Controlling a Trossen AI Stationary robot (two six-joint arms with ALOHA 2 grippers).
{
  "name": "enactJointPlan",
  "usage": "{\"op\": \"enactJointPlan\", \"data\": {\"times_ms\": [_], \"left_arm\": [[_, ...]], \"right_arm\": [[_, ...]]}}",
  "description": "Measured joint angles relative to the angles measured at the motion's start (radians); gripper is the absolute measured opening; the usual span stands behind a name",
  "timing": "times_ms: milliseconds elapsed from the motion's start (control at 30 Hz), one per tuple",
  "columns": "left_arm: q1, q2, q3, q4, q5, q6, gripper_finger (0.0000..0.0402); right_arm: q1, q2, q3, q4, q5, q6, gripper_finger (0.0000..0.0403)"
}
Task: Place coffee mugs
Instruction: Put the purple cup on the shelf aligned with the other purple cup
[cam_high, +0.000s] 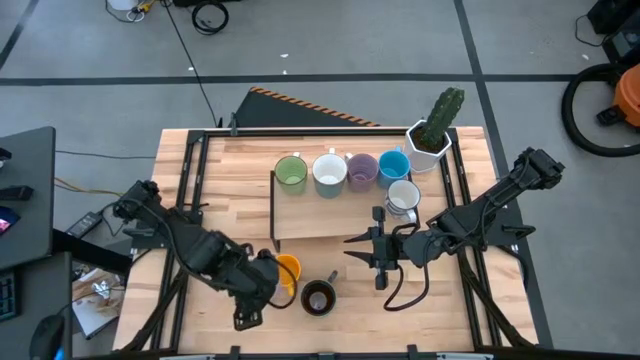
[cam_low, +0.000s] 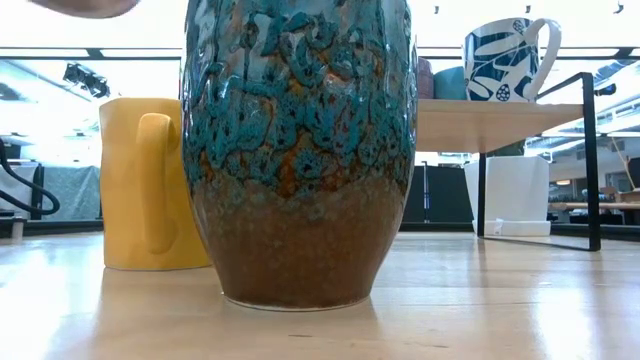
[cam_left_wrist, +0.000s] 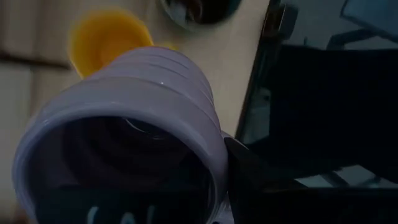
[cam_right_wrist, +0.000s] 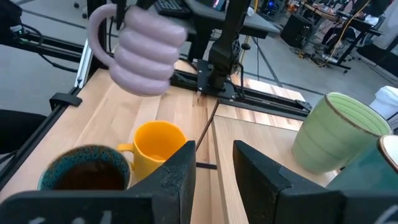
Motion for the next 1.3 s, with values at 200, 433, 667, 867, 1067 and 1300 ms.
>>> {"op": "enactJointPlan", "data": {"times_ms": [200,433,667,867,1067,1300], "left_arm": [[0.075,0.0,0.071,-0.005,-0.045,0.14,0.004],[0.151,-0.001,0.088,-0.006,-0.05,0.276,0.004],[0.279,0.0,0.088,0.061,-0.065,0.432,0.004],[0.367,0.007,0.088,0.137,-0.076,0.557,0.0041],[0.425,0.03,0.088,0.065,-0.08,0.61,0.0041],[0.455,0.064,0.085,-0.008,-0.03,0.611,0.0041]], "right_arm": [[0.0,0.0,0.0,-0.011,0.001,0.009,0.0113],[0.0,-0.023,0.0,-0.054,0.002,0.035,0.0113],[-0.005,-0.109,0.0,-0.114,0.002,0.094,0.0112],[-0.005,-0.147,0.0,-0.138,-0.051,0.106,0.0112],[0.001,-0.163,0.0,-0.15,-0.054,0.117,0.0112],[0.002,-0.162,0.001,-0.146,-0.085,0.131,0.0112]]}}
